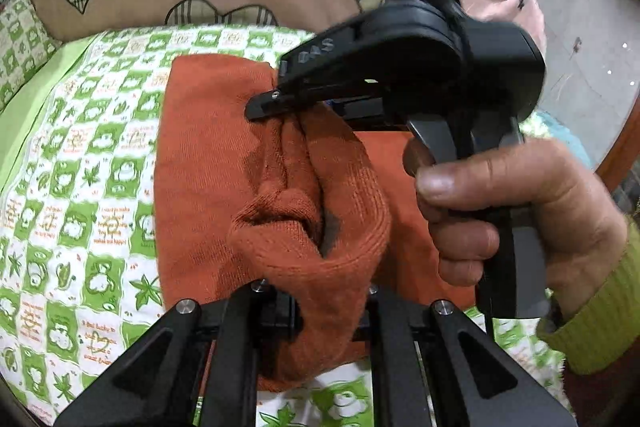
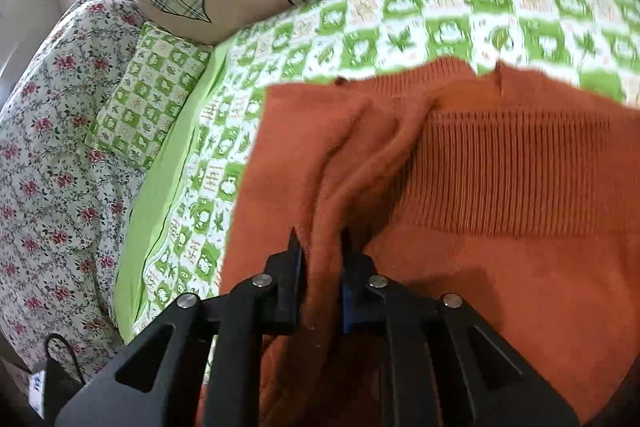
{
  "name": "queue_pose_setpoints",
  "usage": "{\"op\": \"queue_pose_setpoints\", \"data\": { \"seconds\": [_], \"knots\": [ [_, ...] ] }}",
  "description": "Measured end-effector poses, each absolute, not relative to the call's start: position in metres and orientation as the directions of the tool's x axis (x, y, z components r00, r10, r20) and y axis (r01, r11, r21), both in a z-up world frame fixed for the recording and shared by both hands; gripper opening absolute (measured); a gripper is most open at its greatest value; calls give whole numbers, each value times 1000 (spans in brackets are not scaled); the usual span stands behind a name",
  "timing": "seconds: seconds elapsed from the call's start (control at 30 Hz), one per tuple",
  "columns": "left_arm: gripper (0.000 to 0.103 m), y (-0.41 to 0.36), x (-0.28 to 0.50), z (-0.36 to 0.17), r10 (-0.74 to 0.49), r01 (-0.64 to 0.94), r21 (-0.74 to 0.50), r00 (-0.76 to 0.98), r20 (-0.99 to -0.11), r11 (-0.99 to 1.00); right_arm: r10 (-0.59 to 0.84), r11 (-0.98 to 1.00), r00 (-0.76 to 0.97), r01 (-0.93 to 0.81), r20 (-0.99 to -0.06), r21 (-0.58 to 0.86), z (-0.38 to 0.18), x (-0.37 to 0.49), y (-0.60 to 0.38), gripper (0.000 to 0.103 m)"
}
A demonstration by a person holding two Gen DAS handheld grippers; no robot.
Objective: Fold small clothes
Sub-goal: 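Grasp the sweater strip's end with the right gripper and lift it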
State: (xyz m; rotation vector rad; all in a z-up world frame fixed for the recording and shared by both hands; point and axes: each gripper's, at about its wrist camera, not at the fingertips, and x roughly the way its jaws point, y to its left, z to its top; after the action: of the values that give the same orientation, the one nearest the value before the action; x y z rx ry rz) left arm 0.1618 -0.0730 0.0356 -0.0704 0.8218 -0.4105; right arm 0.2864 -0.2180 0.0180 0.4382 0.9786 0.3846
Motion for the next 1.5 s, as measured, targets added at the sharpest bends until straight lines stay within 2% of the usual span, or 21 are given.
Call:
{"op": "queue_pose_setpoints", "data": {
  "seconds": [0.2, 0.37, 0.53, 0.8, 0.97, 1.07, 1.2, 1.3, 1.37, 1.43, 1.5],
  "knots": [
    [11, -117, 162, 72, -546, 457, -320, 547, -634, 830, 462, 863, 626, -154, -628, 481, 72, 245, -274, 14],
    [11, -180, 172, 60, -628, 525, -383, 444, -639, 760, 369, 896, 658, -63, -657, 440, 73, 222, -340, 14],
    [12, -222, 179, 31, -610, 515, -389, 380, -695, 764, 315, 904, 639, 24, -702, 427, 38, 208, -388, 14],
    [13, -234, 190, 23, -604, 506, -391, 372, -705, 769, 312, 918, 643, -14, -699, 397, 26, 208, -397, 14],
    [19, -242, 192, 15, -616, 512, -410, 339, -711, 755, 296, 921, 634, 9, -714, 390, 15, 207, -407, 14],
    [34, -234, 188, 17, -645, 528, -450, 271, -714, 720, 273, 926, 637, 30, -721, 377, 11, 201, -409, 15],
    [52, -208, 170, 30, -657, 559, -443, 263, -706, 701, 150, 951, 654, 110, -741, 290, 21, 188, -417, 35],
    [61, -174, 164, 38, -645, 535, -435, 304, -701, 724, 57, 942, 673, 208, -737, 263, 31, 170, -429, 37],
    [65, -147, 165, 44, -631, 489, -441, 341, -697, 752, 139, 910, 698, 191, -703, 369, 34, 160, -436, 48],
    [71, -127, 176, 45, -616, 442, -451, 370, -696, 775, 203, 884, 710, 163, -674, 438, 37, 150, -434, 72],
    [76, -104, 187, 44, -587, 386, -452, 398, -705, 804, 222, 894, 702, 130, -676, 428, 37, 146, -424, 76]
  ]
}}
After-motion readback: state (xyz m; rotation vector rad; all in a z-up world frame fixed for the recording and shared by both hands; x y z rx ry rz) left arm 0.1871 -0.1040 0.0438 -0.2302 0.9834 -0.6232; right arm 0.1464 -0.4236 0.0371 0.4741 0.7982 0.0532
